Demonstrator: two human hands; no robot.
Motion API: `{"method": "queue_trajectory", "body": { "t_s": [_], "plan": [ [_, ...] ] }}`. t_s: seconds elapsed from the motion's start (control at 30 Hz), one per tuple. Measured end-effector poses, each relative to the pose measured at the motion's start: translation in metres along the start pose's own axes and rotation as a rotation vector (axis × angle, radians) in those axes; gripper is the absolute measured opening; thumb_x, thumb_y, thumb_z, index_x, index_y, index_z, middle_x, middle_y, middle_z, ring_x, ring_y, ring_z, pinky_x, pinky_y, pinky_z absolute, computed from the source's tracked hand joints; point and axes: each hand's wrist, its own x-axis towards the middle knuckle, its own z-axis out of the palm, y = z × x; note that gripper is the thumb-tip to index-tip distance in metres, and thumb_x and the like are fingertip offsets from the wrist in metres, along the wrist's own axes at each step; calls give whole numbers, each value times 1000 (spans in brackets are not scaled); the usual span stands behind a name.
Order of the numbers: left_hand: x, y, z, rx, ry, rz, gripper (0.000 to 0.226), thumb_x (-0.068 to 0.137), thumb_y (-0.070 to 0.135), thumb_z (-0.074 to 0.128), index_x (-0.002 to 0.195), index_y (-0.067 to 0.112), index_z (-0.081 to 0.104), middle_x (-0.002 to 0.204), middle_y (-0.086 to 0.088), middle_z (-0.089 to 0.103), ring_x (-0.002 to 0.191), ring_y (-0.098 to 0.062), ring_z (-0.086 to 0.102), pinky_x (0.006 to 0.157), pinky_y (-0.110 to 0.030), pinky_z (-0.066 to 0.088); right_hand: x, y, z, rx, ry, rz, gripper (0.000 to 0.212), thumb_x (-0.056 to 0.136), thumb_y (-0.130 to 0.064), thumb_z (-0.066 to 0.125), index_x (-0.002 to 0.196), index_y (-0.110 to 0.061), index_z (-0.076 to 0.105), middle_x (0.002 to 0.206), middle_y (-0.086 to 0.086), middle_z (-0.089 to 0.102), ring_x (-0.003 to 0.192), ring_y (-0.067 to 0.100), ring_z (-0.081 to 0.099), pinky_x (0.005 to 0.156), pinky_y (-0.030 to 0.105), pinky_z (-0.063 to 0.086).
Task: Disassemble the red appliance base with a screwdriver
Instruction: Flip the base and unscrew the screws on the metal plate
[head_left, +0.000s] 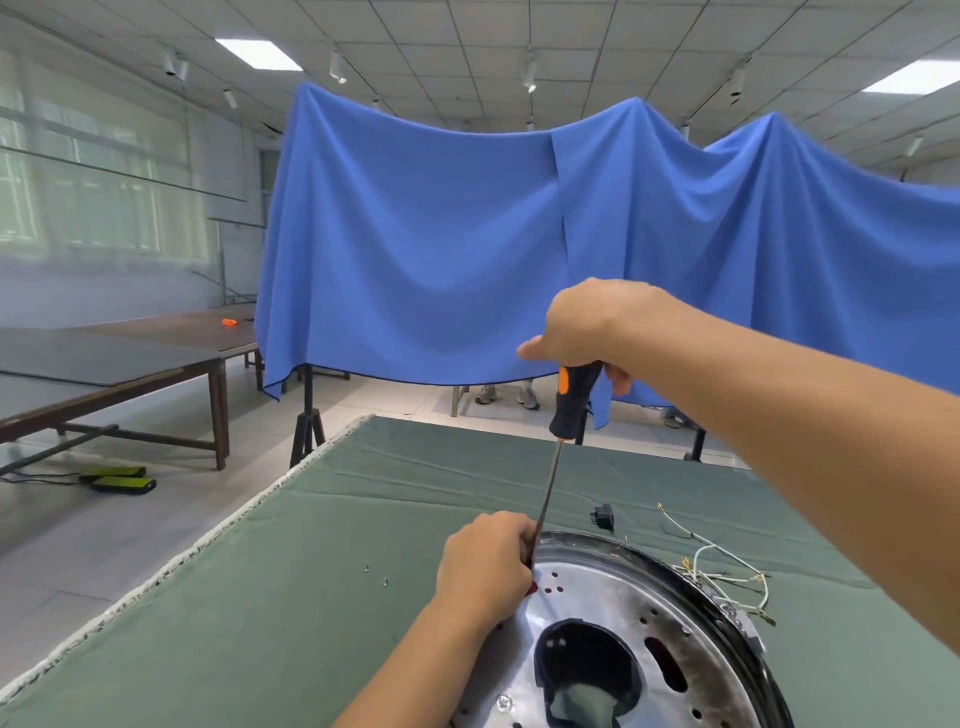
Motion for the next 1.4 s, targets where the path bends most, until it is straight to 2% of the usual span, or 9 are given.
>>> {"method": "queue_trajectory", "body": {
  "t_s": [0.1,0.3,0.47,0.63,0.73,0.87,1.03,1.2,1.4],
  "plan": [
    [0,0,0,-11,2,-2,17,70,13,59,85,21,62,89,5,68,87,-21,61,72,-30,49,6,3,3,111,26,-41,25,92,-15,50,68,-8,47,38,3,47,37,18,42,39,18,33],
    [-1,0,0,-13,17,0,15,76,19,59,90,21,62,90,4,66,89,-22,59,73,-30,48,5,3,-5,384,-177,-129,30,85,-25,67,103,-3,58,86,12,64,65,23,63,54,32,59],
    [-2,1,0,-10,15,6,16,75,19,60,91,21,62,91,5,66,90,-22,59,72,-29,46,4,4,2,183,-3,-50,37,96,-30,46,68,-6,49,35,3,53,35,20,52,44,23,42],
    [-2,4,-5,-147,102,-60,30,68,4,54,88,23,65,86,9,66,87,-16,59,71,-29,48,0,8,-9,475,-215,-192,25,86,-11,61,108,-1,56,81,13,63,59,23,62,50,29,59],
    [-3,6,-7,-183,195,-97,37,72,-1,46,89,26,65,90,9,48,82,-15,51,66,-27,40,0,7,-2,449,-175,-140,36,84,-34,67,100,-3,58,80,12,69,58,26,69,49,32,58],
    [-6,8,-6,-33,100,-109,28,77,8,51,91,26,68,99,6,43,91,-16,51,70,-25,36,-1,7,0,296,-82,-44,35,95,-31,46,74,-4,51,48,12,64,36,23,60,53,26,51],
    [-7,8,-4,91,-10,-134,15,73,16,61,84,22,70,91,1,66,76,-23,60,66,-24,39,-10,11,-13,513,-305,-126,27,88,-13,62,112,-5,56,90,13,69,68,27,70,59,32,59],
    [-5,7,-3,115,-51,-126,16,70,17,62,83,22,71,82,-1,70,74,-24,59,62,-24,39,-9,8,2,273,-65,-24,33,93,-34,55,75,-6,54,53,6,66,44,22,61,52,25,49],
    [3,1,-6,60,-149,-130,23,72,23,66,93,26,73,92,1,71,86,-25,61,66,-23,41,-6,9,-7,441,-216,-137,26,84,-16,68,105,-4,61,82,13,69,57,26,64,58,29,59]
  ]
}}
